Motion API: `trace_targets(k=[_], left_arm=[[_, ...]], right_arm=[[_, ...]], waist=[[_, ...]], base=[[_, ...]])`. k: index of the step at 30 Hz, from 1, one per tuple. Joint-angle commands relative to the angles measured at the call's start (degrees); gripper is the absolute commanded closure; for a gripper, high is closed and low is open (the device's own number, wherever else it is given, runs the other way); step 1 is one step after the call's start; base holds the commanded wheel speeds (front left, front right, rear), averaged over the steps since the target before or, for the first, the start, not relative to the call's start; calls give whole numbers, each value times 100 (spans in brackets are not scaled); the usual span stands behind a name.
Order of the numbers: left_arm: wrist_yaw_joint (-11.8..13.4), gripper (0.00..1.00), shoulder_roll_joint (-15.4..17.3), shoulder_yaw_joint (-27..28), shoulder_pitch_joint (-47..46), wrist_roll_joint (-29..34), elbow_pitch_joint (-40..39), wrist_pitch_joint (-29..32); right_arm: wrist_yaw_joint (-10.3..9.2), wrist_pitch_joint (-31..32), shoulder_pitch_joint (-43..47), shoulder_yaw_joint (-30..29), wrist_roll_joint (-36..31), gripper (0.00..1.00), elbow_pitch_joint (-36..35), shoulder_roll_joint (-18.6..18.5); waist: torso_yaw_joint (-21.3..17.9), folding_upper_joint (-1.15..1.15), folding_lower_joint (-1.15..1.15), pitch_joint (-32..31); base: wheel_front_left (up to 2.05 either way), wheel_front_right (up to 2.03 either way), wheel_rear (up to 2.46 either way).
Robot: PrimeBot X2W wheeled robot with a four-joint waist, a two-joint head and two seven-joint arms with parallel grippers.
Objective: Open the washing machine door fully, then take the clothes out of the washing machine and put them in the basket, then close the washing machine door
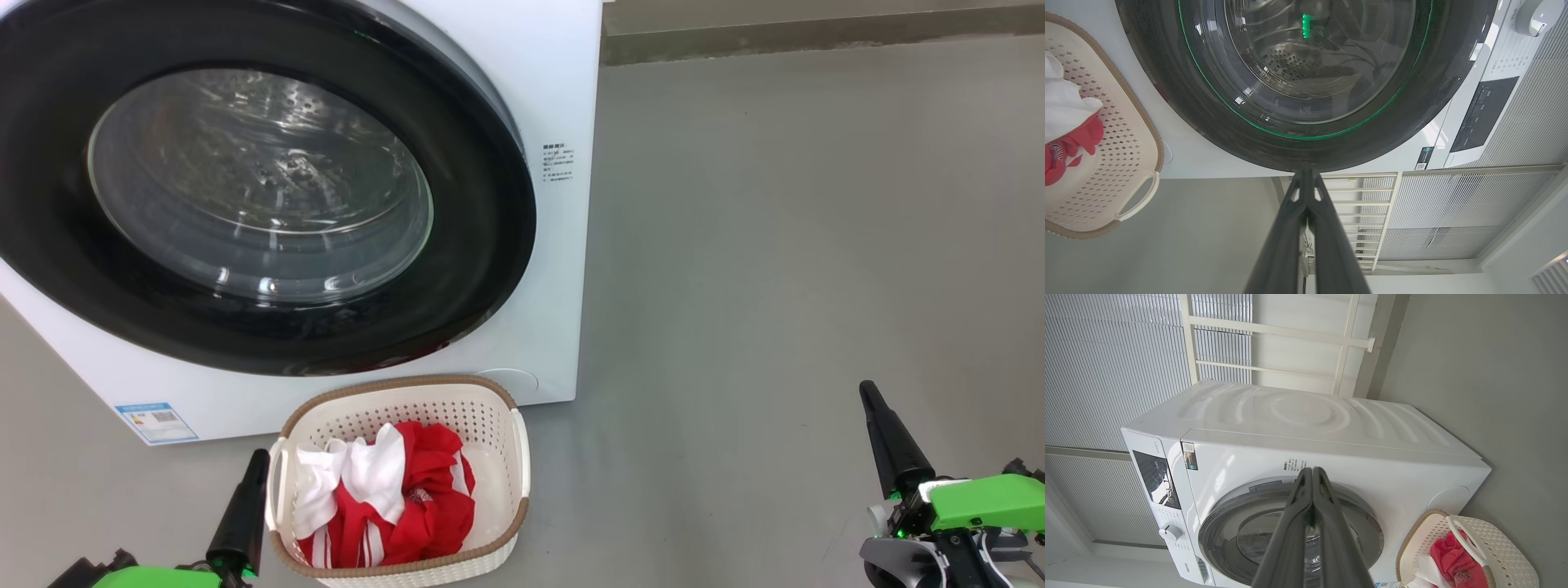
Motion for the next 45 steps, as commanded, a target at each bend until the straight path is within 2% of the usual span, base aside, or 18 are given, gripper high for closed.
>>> trace_targets(k=[1,45], left_arm=[[-40,100,56,211,-228,-38,-126,38],[-40,100,51,218,-229,-31,-126,44]], right_arm=[[-3,36,-244,96,-2,100,-173,-47],[-3,35,-243,97,-1,100,-173,-47]], waist=[[0,0,0,0],[0,0,0,0]], base=[[0,0,0],[0,0,0]])
